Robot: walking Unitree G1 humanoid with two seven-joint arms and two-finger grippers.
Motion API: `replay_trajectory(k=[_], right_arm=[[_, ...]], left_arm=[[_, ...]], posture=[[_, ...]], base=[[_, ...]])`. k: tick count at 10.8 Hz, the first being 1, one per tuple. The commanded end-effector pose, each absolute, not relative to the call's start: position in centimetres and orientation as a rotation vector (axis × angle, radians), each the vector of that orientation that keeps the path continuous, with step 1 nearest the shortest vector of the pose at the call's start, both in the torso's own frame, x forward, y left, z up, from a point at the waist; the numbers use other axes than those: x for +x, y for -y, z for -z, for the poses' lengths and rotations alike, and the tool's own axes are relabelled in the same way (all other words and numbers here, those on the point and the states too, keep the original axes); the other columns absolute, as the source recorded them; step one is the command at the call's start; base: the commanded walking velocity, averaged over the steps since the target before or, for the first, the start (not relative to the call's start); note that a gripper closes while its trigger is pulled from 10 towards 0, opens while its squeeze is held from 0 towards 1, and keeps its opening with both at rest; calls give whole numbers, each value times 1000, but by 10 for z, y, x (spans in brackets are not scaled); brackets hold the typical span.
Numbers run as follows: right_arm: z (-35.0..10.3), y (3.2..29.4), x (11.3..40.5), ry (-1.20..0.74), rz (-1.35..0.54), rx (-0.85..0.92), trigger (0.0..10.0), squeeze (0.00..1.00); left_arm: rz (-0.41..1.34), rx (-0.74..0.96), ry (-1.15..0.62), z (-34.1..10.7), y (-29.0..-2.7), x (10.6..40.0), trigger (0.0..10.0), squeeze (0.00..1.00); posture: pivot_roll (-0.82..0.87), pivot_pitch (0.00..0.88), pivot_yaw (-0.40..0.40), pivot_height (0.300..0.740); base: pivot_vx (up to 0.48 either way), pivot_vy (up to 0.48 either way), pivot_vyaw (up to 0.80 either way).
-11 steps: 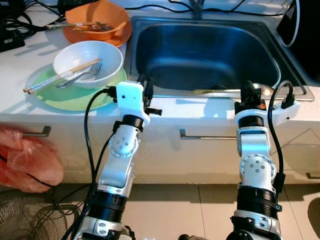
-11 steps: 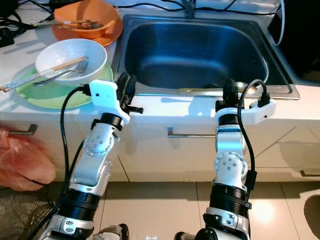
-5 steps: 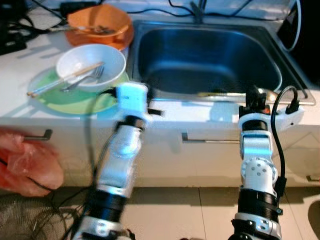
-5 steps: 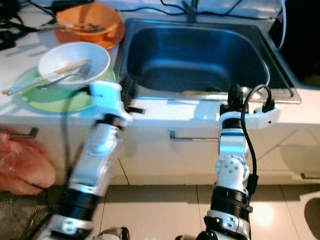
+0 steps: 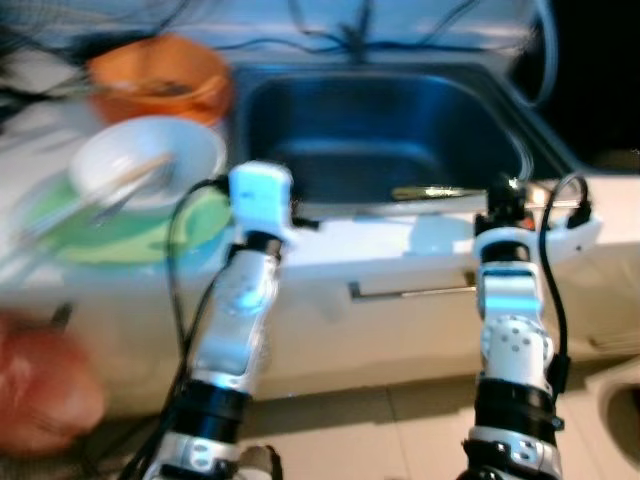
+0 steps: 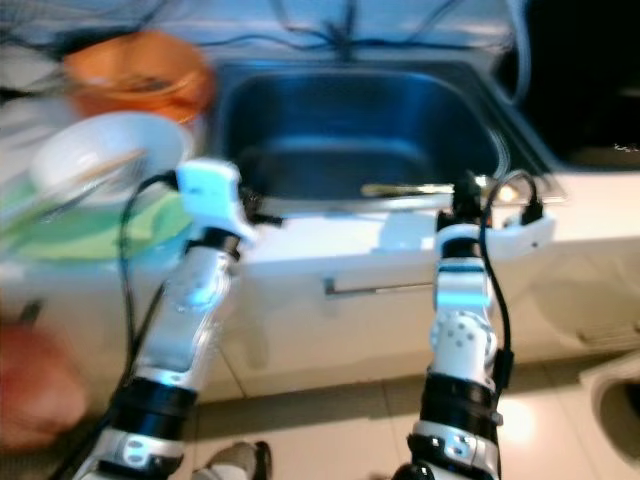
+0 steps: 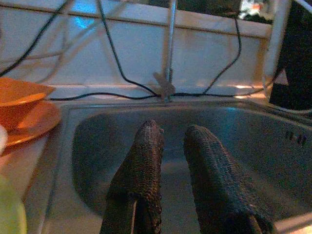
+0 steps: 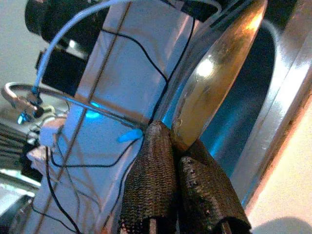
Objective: Kitchen organization
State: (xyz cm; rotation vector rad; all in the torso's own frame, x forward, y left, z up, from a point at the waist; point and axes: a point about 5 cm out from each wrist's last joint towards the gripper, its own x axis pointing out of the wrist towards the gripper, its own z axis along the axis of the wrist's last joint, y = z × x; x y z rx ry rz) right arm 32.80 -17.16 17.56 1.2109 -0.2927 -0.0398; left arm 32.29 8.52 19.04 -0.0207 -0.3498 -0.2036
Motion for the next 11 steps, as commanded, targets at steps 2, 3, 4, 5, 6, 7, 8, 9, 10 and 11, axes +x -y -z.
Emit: replay_trajectory(k=[2,3,4,5,6,7,8,9,10,11], right_arm=[[-187,163,331,322,-12,1241,10000,0],[-187,163,331,322,-10,1241,10000,0],[-187,163,331,323,-8,1241,10000,0],[-187,163,331,323,-8,1240,10000,0],[-187,164,331,323,-9,1240,10000,0],[-187,164,331,323,-8,1240,10000,0],[-187,164,330,324,-8,1240,10000,0],[-187,164,330,323,-8,1240,10000,0],[-186,164,330,322,-8,1238,10000,0],[-186,164,330,321,-7,1236,10000,0]], left_arm=[[241,-40,368,-193,-74,320,10000,0],[244,-40,369,-193,-74,319,10000,0],[249,-43,369,-193,-73,319,10000,0],[251,-43,368,-193,-73,319,10000,0],[251,-42,366,-193,-73,319,10000,0],[253,-42,365,-193,-72,319,10000,0],[254,-40,363,-192,-72,319,10000,0],[255,-34,353,-191,-72,319,10000,0],[254,-34,351,-191,-72,319,10000,0],[255,-34,350,-191,-72,319,10000,0]], posture=[[130,171,-27,740],[129,171,-27,740],[129,171,-27,740],[130,173,-27,740],[130,174,-28,740],[127,175,-28,740],[127,174,-27,740],[127,176,-27,740],[126,177,-27,740],[126,176,-27,740]], base=[[0,0,0],[0,0,0],[0,0,0],[0,0,0],[0,0,0],[0,0,0],[0,0,0],[0,0,0],[0,0,0],[0,0,0]])
